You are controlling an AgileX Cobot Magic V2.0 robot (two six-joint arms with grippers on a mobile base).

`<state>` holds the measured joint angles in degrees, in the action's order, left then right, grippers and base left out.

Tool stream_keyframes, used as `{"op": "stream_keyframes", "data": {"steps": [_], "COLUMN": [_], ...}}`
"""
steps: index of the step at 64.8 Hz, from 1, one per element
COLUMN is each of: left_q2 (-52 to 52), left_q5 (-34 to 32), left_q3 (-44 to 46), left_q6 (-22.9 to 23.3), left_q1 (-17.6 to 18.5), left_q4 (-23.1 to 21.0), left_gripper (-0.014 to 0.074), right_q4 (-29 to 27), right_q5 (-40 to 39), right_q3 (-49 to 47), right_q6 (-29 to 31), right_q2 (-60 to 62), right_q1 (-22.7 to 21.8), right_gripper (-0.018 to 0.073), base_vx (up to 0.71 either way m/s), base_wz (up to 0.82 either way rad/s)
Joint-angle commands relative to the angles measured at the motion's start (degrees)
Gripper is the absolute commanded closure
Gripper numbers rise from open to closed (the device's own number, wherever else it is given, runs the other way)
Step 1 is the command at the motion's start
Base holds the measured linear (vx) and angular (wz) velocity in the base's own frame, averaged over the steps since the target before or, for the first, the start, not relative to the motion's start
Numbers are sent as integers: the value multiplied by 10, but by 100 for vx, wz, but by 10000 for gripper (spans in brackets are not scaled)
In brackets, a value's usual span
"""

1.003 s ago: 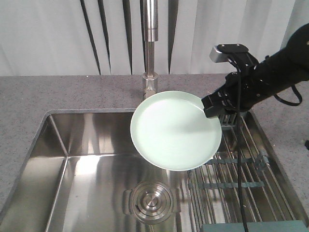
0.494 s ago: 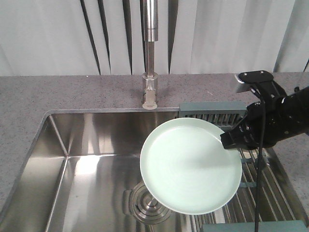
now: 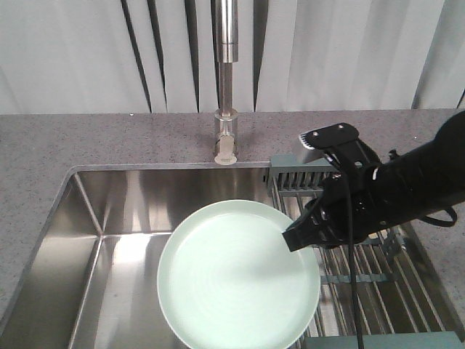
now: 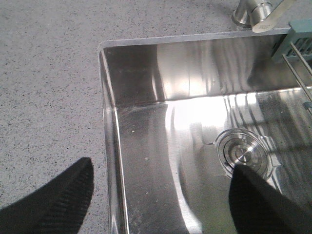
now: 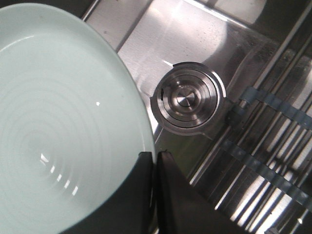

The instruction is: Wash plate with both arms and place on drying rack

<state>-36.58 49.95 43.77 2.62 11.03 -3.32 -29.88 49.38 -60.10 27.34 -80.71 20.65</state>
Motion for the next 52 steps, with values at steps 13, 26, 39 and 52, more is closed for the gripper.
{"op": "stream_keyframes", "data": {"steps": [13,26,39,52], "left_q2": [0,0,0,0], "left_q5": [-34,-34,-34,-34], "left_q3": [12,12,12,12], "left_q6": [4,4,4,4], "left_q1": [0,0,0,0], "left_q4": [-4,-4,-4,-4], "left_gripper": [64,64,64,64], "right_q4": [-16,-7,-5,-5], "right_q5": [-17,-1,13,17], "right_q3": [-129,-213,-279,-295], "right_q6": [-18,-19,-19,-16], "right_q2": [-66,-131,-173,-179], "right_q1": [50,51,26,-17], "right_gripper": [561,561,561,561], "base_vx": [0,0,0,0], "base_wz": [0,0,0,0]}}
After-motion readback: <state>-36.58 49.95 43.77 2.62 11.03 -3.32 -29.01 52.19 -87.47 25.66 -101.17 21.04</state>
